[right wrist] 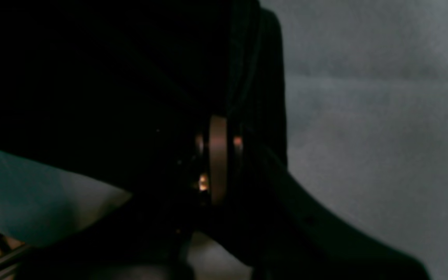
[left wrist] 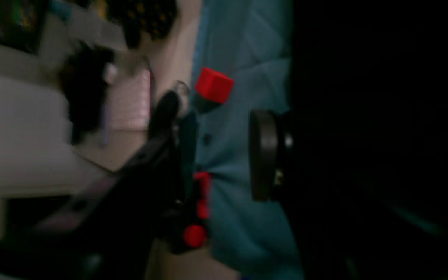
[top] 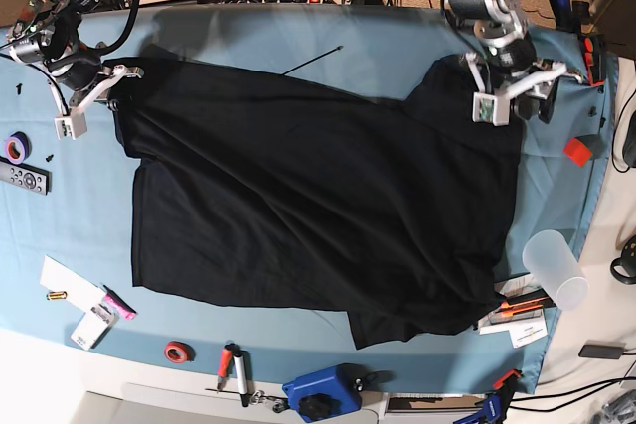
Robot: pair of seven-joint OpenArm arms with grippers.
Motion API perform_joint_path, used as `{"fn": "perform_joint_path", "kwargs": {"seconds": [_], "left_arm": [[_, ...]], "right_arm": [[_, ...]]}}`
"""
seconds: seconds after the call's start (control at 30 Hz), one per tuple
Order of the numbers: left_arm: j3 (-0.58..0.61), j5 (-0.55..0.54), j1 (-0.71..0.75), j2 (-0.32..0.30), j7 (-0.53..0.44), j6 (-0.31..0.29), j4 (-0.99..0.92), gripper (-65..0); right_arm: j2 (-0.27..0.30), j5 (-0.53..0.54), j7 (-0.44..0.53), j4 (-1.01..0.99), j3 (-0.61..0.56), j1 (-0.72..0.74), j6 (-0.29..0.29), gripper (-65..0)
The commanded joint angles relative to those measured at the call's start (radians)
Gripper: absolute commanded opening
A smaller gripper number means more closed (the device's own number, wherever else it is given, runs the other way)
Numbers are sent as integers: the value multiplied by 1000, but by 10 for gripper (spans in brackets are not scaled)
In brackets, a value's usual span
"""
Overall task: Layout the t-shirt on the table in an organized manner, then fold the t-shirt properly
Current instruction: 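Grasp the shirt shoulder with the left gripper and pull it outward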
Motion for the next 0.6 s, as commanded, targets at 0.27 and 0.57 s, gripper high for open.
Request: {"fn": "perform_joint_path", "kwargs": {"seconds": [0.27, 0.57], "left_arm": [[-346, -457, -92, 172, -68, -55, 38, -442], [-886, -1223, -33, 246, -117, -480, 77, -442]], "right_arm": [[17, 11, 5, 14, 4, 5, 3, -650], [17, 11, 7, 14, 4, 5, 4, -650]]}}
